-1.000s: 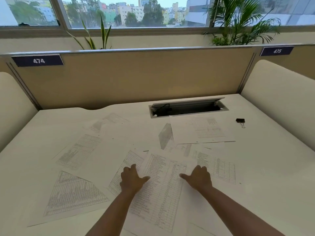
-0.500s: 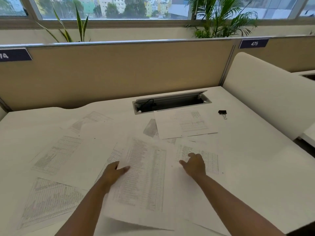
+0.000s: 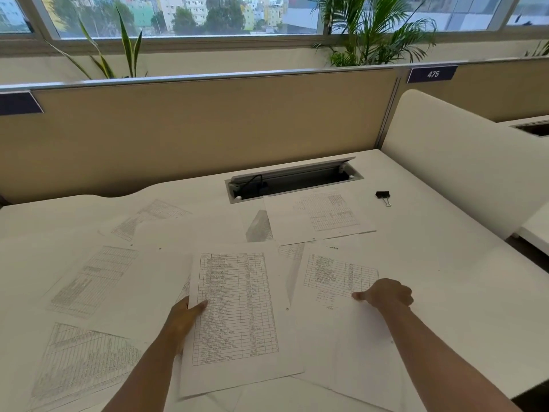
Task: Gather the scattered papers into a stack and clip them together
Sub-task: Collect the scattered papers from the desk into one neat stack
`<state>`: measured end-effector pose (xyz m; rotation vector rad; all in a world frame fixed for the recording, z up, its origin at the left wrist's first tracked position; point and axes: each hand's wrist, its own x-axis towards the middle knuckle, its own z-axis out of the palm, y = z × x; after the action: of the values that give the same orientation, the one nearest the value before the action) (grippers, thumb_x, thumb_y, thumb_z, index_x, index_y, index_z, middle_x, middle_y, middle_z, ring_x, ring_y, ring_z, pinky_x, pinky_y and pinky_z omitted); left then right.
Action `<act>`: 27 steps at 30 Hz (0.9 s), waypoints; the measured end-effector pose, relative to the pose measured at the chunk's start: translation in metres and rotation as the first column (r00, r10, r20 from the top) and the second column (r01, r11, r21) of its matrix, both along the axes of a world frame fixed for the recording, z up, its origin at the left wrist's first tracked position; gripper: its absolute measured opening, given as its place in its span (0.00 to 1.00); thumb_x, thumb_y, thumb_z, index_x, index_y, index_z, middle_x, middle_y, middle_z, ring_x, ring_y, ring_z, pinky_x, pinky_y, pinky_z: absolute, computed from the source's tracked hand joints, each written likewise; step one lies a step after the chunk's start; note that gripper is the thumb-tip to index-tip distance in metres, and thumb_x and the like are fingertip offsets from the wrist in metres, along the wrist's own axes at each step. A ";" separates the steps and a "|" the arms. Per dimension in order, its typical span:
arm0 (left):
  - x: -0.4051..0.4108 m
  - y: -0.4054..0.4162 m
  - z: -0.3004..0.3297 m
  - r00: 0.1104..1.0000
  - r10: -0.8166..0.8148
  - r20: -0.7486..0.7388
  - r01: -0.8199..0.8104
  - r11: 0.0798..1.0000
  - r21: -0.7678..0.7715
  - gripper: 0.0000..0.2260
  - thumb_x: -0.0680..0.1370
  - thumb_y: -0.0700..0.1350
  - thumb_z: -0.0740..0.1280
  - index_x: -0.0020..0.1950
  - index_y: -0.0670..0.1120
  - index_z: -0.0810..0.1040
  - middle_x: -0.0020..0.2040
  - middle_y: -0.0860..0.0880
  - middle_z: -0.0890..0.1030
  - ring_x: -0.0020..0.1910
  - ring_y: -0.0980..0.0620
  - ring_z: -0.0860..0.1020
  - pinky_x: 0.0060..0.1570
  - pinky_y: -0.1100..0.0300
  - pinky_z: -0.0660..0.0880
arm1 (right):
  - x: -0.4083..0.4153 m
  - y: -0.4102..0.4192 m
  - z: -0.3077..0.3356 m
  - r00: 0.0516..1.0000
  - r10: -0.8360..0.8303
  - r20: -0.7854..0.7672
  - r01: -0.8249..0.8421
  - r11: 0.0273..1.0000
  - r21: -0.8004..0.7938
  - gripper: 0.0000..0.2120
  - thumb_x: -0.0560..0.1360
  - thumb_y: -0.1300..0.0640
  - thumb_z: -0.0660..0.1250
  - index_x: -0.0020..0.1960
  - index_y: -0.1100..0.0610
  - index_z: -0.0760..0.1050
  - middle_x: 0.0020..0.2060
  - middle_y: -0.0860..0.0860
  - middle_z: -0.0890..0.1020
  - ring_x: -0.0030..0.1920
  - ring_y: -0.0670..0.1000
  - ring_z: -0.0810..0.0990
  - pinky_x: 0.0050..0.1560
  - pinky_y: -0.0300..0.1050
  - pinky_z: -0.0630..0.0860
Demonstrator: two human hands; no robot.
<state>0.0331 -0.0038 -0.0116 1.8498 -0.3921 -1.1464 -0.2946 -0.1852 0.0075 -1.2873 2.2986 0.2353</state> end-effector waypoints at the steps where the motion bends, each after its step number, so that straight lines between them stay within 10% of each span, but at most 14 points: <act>1: 0.000 0.000 0.000 1.000 -0.002 0.002 0.002 1.000 0.005 0.11 0.76 0.41 0.66 0.58 0.42 0.76 0.51 0.39 0.81 0.50 0.38 0.80 0.57 0.39 0.75 | 0.001 0.001 -0.001 0.999 -0.006 0.042 0.007 0.999 -0.035 0.42 0.59 0.38 0.76 0.64 0.61 0.70 0.60 0.57 0.74 0.61 0.57 0.72 0.52 0.48 0.73; 7: 0.001 0.000 -0.002 1.000 0.005 -0.001 -0.005 1.000 0.011 0.11 0.76 0.41 0.67 0.57 0.41 0.76 0.51 0.39 0.81 0.49 0.38 0.81 0.56 0.40 0.75 | 0.014 0.004 0.024 0.981 0.072 0.179 -0.067 0.997 -0.033 0.28 0.72 0.58 0.69 0.67 0.65 0.62 0.61 0.57 0.72 0.64 0.57 0.72 0.56 0.46 0.72; 10: 0.002 0.001 -0.003 1.000 0.008 -0.017 -0.007 1.000 0.007 0.12 0.76 0.40 0.66 0.58 0.40 0.76 0.50 0.39 0.81 0.49 0.38 0.80 0.56 0.40 0.75 | 0.032 -0.010 0.059 0.961 0.272 0.051 -0.276 0.958 0.080 0.06 0.75 0.58 0.64 0.45 0.62 0.73 0.41 0.54 0.78 0.50 0.51 0.81 0.39 0.39 0.75; 12: 0.003 0.002 -0.005 1.000 0.009 -0.023 -0.009 1.000 0.009 0.12 0.76 0.40 0.66 0.59 0.39 0.76 0.50 0.39 0.82 0.49 0.38 0.81 0.56 0.40 0.76 | 0.049 -0.016 0.085 0.932 0.361 0.043 -0.363 0.930 0.063 0.10 0.74 0.59 0.67 0.37 0.63 0.71 0.33 0.54 0.76 0.35 0.50 0.79 0.31 0.40 0.73; 18: 0.002 0.001 -0.007 1.000 0.021 -0.005 -0.021 1.000 0.001 0.12 0.76 0.39 0.66 0.59 0.38 0.76 0.51 0.38 0.81 0.49 0.38 0.81 0.56 0.41 0.76 | 0.115 0.005 0.162 0.837 0.535 -0.115 -0.512 0.689 -0.513 0.13 0.76 0.67 0.58 0.59 0.64 0.72 0.56 0.61 0.79 0.57 0.60 0.77 0.52 0.48 0.75; 23: 0.003 0.002 -0.007 0.999 0.027 -0.023 -0.028 0.999 -0.024 0.12 0.78 0.43 0.64 0.58 0.39 0.77 0.47 0.41 0.82 0.46 0.40 0.81 0.51 0.46 0.78 | 0.193 0.056 0.164 0.564 0.797 -0.216 -0.754 0.389 -0.529 0.16 0.77 0.68 0.54 0.63 0.64 0.68 0.58 0.60 0.78 0.59 0.60 0.77 0.54 0.50 0.75; 27: 0.005 0.004 -0.004 0.989 0.064 -0.135 -0.067 0.998 -0.015 0.21 0.80 0.55 0.54 0.55 0.41 0.78 0.47 0.41 0.83 0.45 0.42 0.81 0.41 0.53 0.77 | 0.234 0.089 0.112 0.427 0.903 -0.042 -0.816 0.365 -0.448 0.19 0.75 0.69 0.57 0.65 0.65 0.63 0.58 0.61 0.77 0.58 0.61 0.77 0.51 0.50 0.73</act>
<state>0.0381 0.0000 -0.0156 1.7445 -0.2631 -1.2096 -0.0606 -0.0964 0.1197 -2.5535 1.2496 -0.0680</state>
